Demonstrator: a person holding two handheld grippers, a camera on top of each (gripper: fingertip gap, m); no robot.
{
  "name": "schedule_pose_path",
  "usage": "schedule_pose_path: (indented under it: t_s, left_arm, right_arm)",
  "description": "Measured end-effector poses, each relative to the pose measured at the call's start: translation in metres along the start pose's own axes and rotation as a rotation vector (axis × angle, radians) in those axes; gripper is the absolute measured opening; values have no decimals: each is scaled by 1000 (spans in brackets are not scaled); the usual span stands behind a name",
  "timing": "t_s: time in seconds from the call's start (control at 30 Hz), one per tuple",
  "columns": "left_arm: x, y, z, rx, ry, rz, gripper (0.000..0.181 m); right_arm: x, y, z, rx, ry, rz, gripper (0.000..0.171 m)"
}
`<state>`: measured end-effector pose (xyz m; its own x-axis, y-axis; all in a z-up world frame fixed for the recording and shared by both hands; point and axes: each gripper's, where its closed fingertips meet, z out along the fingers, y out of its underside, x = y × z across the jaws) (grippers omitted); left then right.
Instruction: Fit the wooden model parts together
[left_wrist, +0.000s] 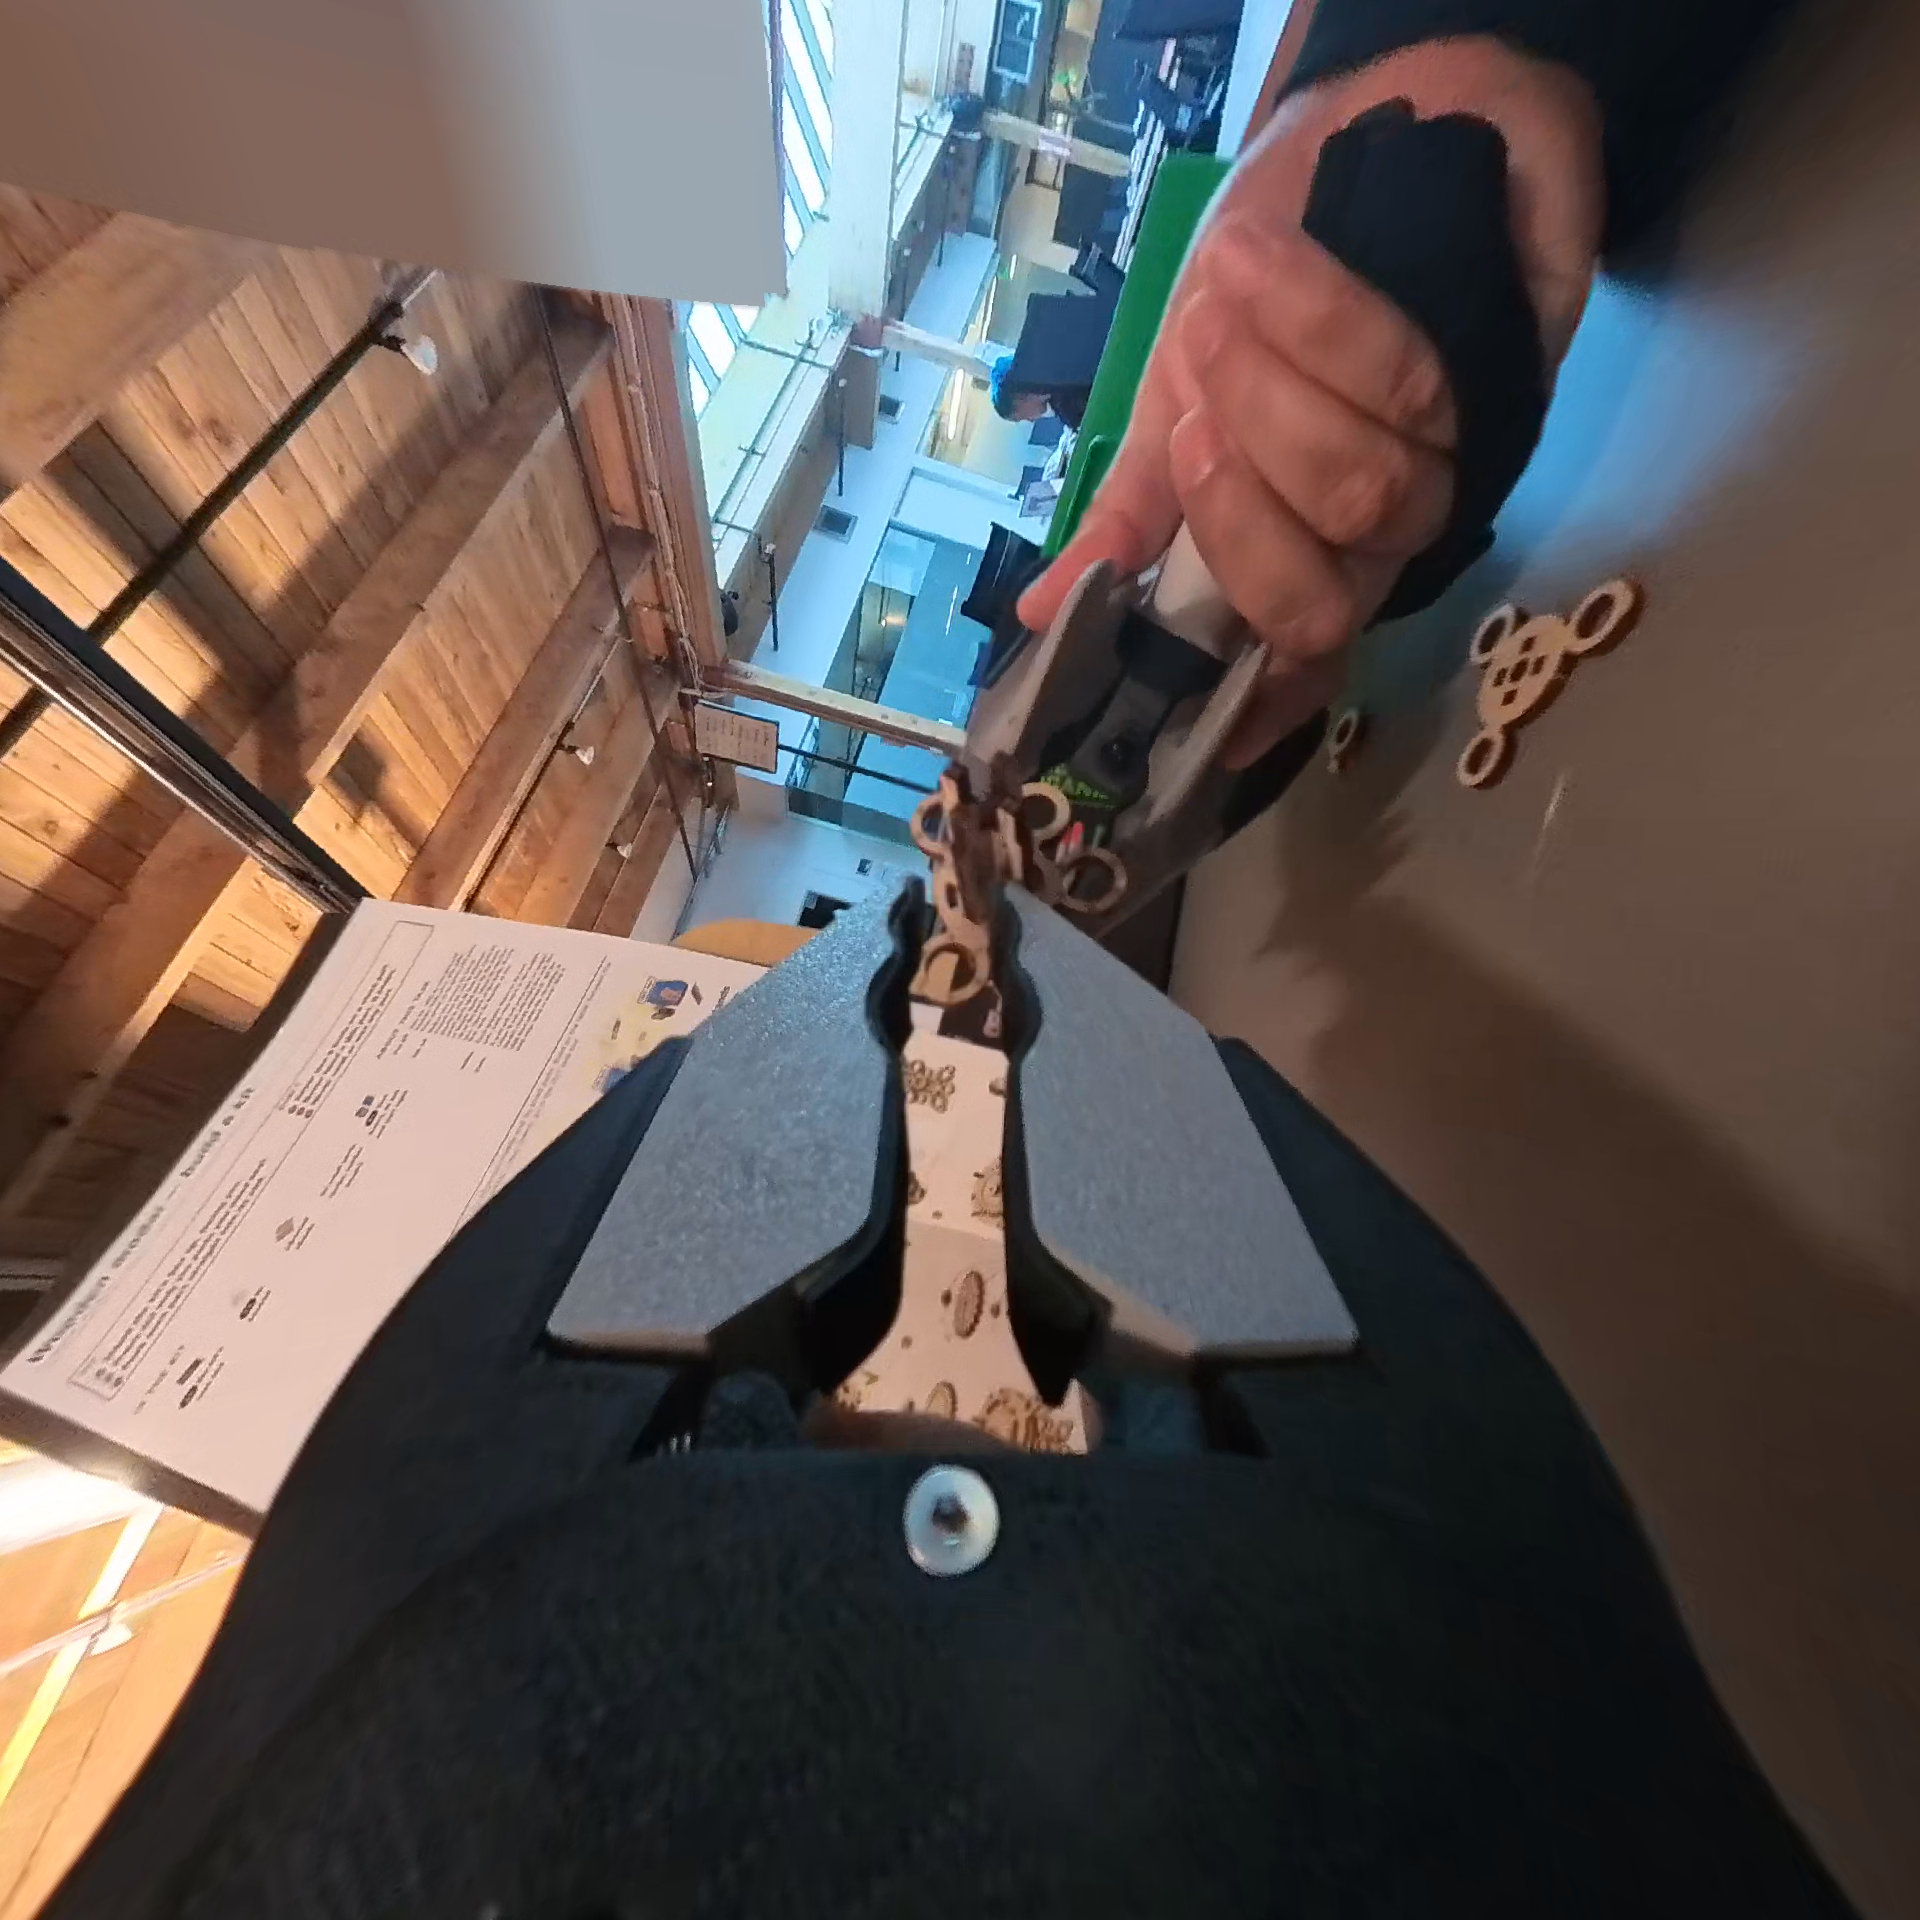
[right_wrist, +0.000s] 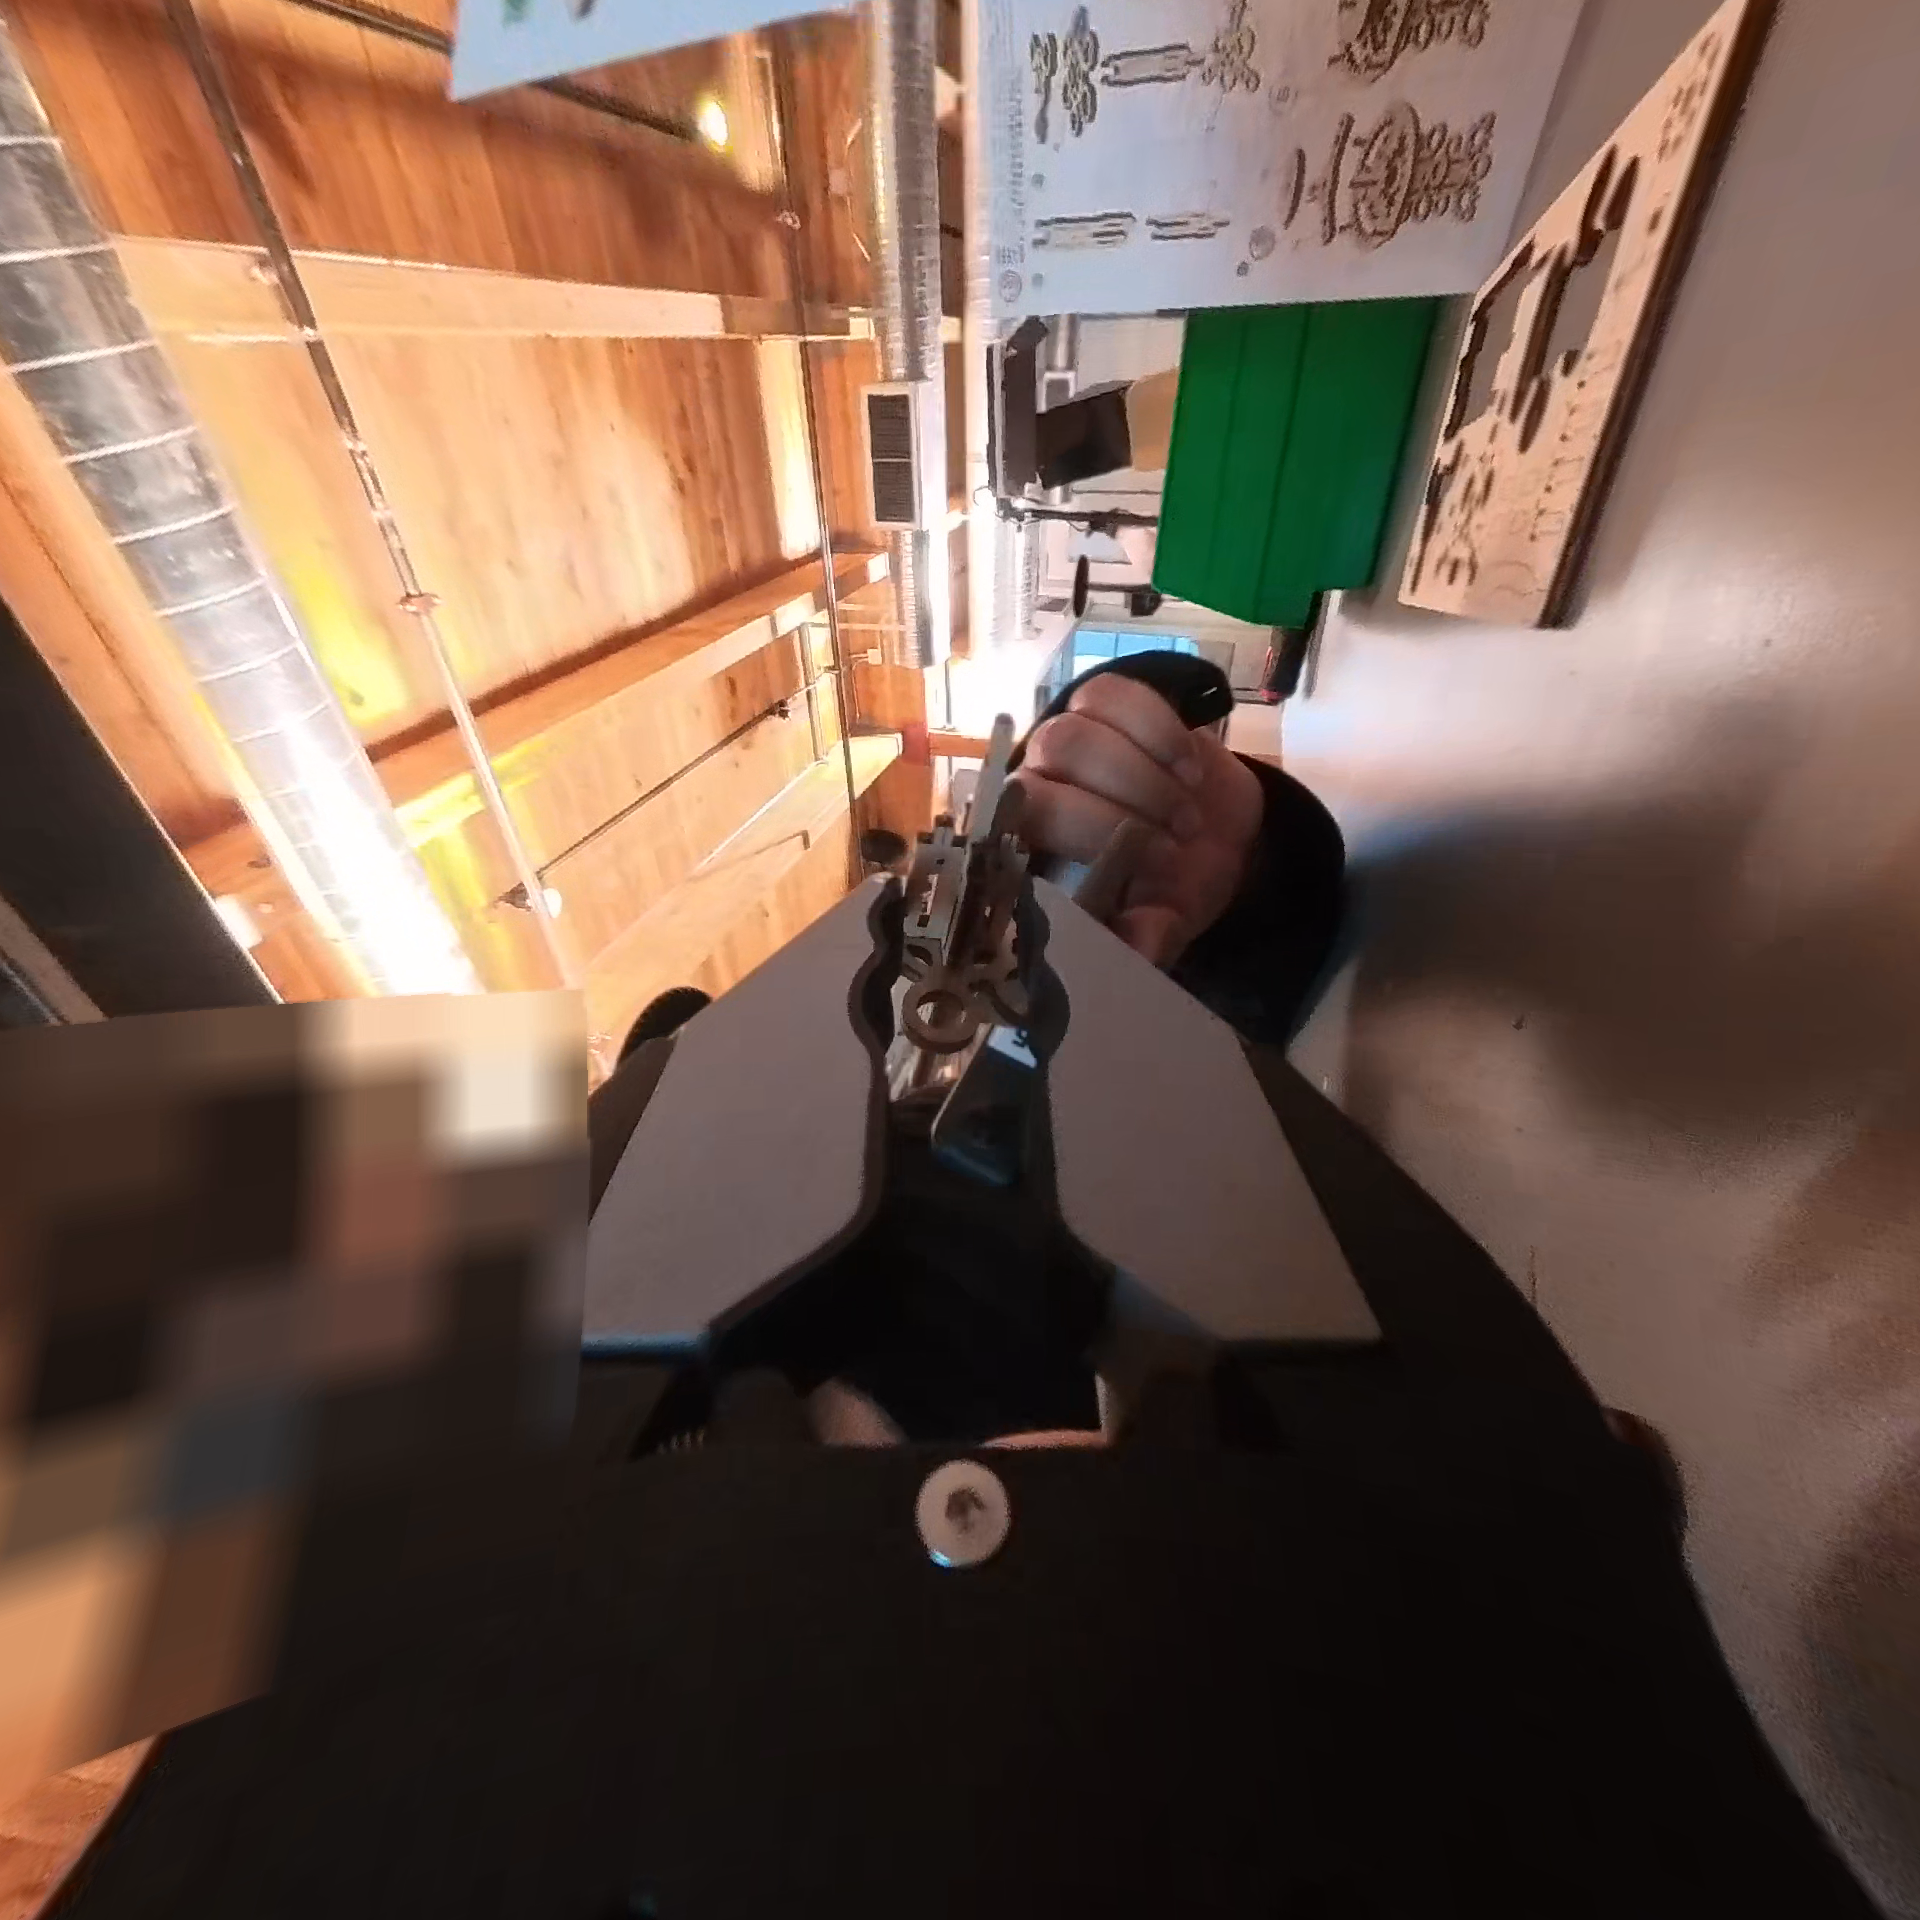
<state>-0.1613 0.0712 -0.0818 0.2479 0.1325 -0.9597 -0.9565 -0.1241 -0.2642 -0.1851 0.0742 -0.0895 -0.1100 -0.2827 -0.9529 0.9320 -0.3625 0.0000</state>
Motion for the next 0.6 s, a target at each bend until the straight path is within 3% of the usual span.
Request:
schedule_pose_path:
  t_s: [0.3,0.43,0.6]
  left_arm:
    - [5,-16,-3,69,30,-34,19]
    - [14,-15,-2,58,71,-2,1]
    - [21,-17,-1,63,97,0,5]
  right_arm:
    - [9,-1,1,37,-6,71,17]
    - [11,-3,-1,51,-16,91,17]
    - [16,1,2,41,-11,104,17]
